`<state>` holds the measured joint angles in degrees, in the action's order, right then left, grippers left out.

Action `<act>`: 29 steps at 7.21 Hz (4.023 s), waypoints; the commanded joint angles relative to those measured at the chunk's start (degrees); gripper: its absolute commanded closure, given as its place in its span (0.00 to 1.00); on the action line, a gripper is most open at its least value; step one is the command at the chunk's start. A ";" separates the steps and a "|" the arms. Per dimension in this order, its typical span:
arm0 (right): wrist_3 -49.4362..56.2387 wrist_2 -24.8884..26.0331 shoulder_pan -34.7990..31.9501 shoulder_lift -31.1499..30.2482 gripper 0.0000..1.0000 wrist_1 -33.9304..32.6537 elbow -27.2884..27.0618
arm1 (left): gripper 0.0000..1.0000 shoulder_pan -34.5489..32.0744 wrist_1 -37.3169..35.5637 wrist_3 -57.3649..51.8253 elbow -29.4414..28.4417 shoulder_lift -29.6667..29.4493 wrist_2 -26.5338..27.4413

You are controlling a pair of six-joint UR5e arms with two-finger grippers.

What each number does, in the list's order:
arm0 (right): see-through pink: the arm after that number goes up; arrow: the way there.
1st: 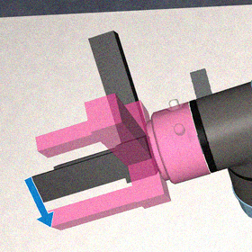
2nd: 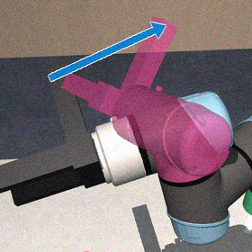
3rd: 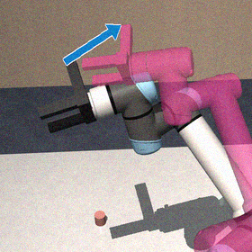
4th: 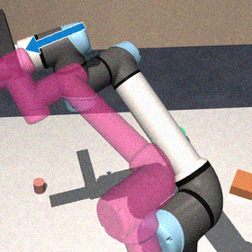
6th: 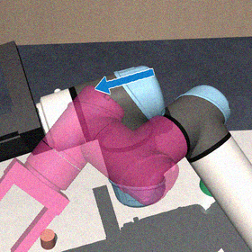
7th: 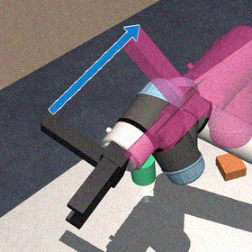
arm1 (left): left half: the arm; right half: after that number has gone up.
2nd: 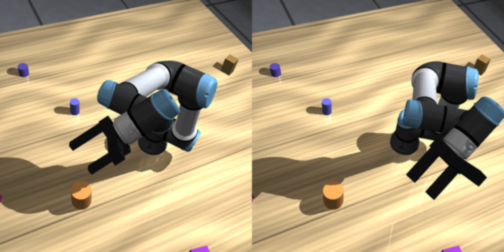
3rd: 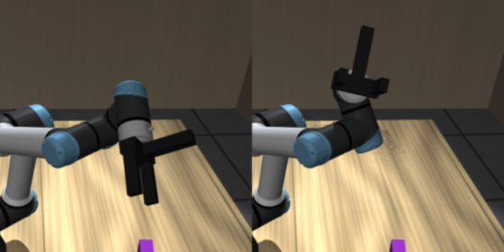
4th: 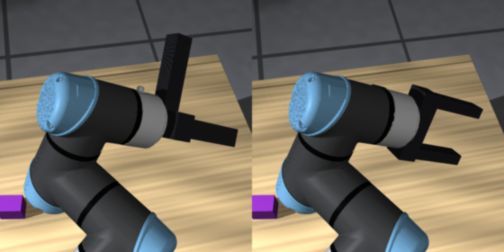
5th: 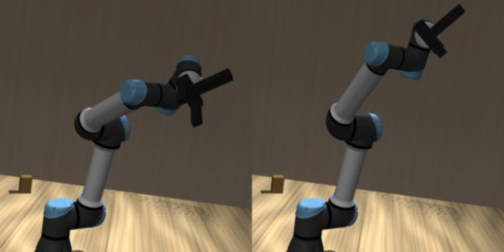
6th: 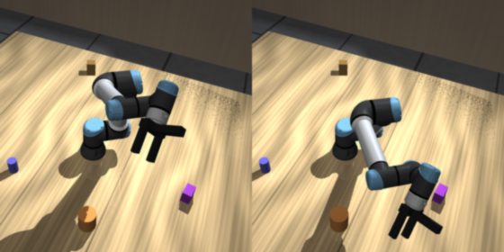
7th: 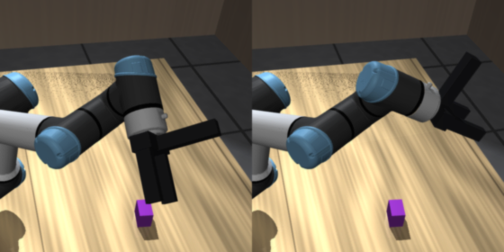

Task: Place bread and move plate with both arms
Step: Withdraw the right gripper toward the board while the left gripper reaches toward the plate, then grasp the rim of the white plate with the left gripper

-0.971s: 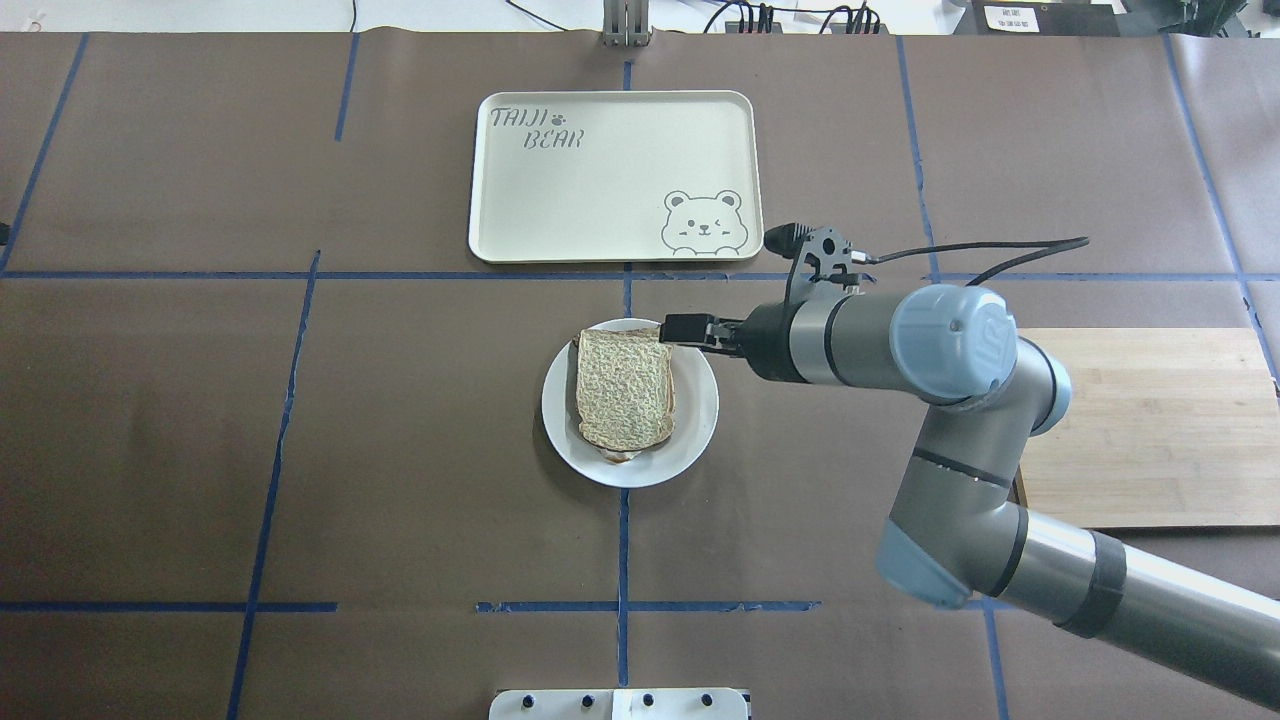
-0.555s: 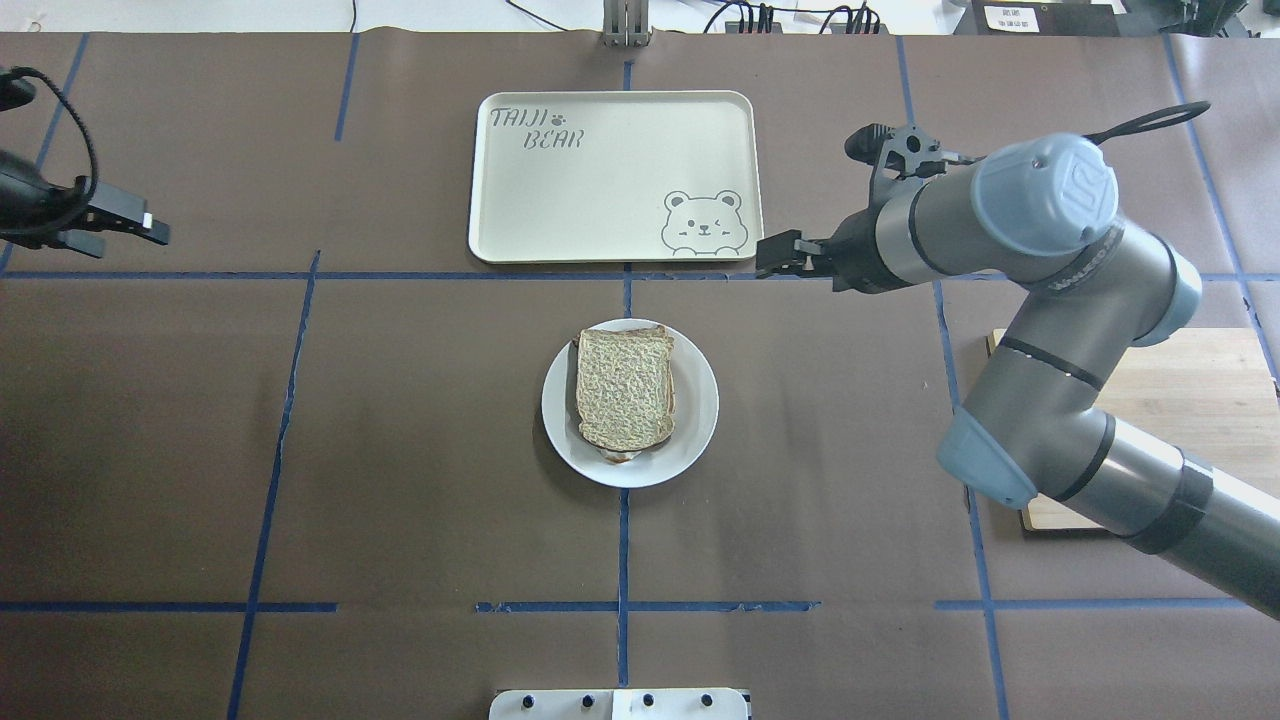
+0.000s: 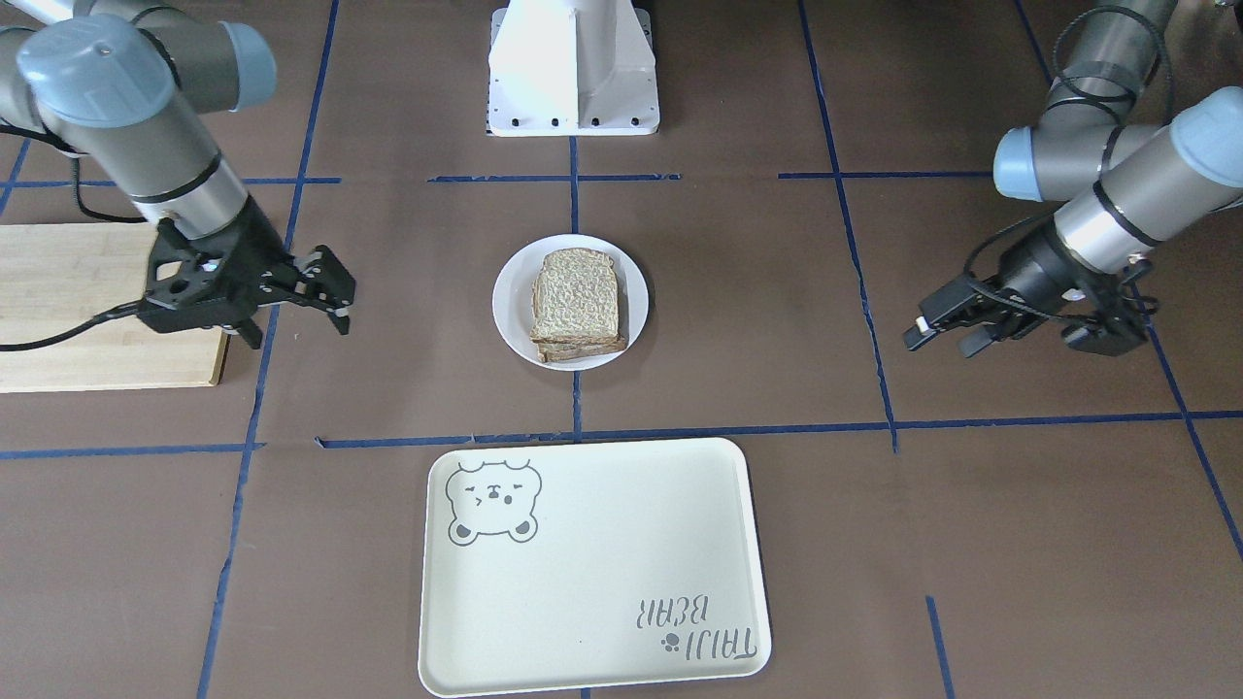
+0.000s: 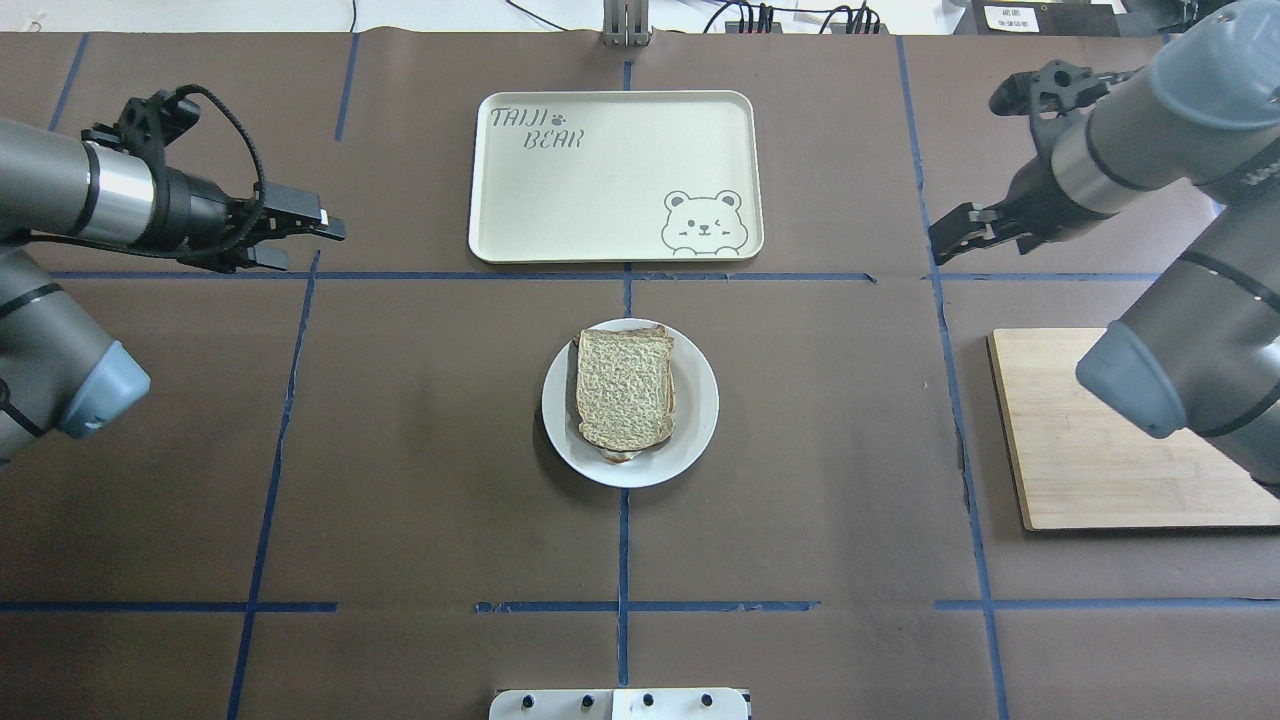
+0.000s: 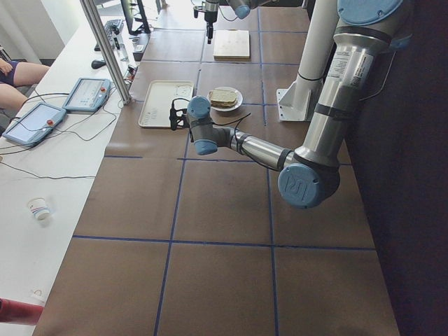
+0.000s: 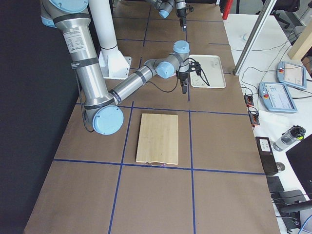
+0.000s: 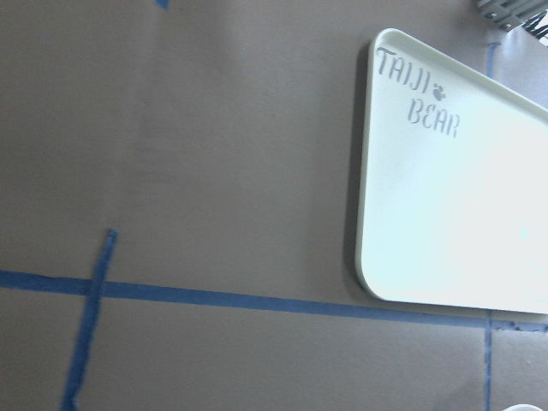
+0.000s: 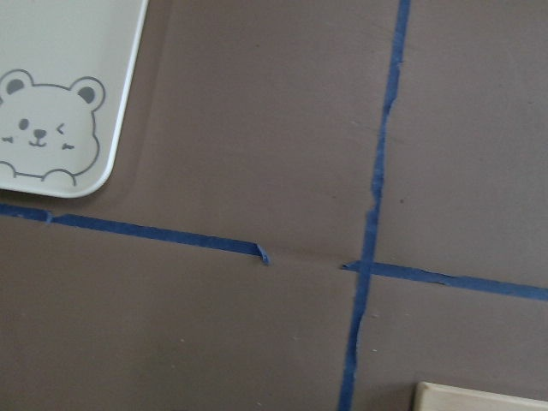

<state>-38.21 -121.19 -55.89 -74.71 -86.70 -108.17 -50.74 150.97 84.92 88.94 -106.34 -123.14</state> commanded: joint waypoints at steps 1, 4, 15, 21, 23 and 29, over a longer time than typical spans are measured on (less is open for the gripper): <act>15.72 -2.99 -7.10 -5.95 0.00 -3.21 0.07 | 0.06 8.34 8.27 10.49 0.00 -1.49 7.98; 23.35 -11.34 -13.72 -8.26 0.00 -3.39 2.88 | 0.43 14.50 8.72 15.00 0.18 -3.43 11.57; 23.18 -13.19 -15.13 -9.93 0.00 -2.95 3.14 | 0.52 24.72 9.25 17.74 -6.41 -8.70 20.74; 23.18 -13.01 -15.22 -9.93 0.00 -2.95 3.14 | 0.63 25.69 9.17 17.74 -8.17 -10.64 20.74; 23.18 -13.10 -15.30 -9.85 0.00 -2.86 3.14 | 0.68 25.77 9.17 17.74 -8.17 -10.73 20.74; 23.18 -13.28 -15.66 -9.93 0.00 -2.86 3.14 | 0.65 26.39 9.17 17.74 -9.49 -11.78 20.83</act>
<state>-15.03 -134.40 -71.54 -84.56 -89.63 -105.03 -24.58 160.14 102.66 79.83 -117.80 -102.38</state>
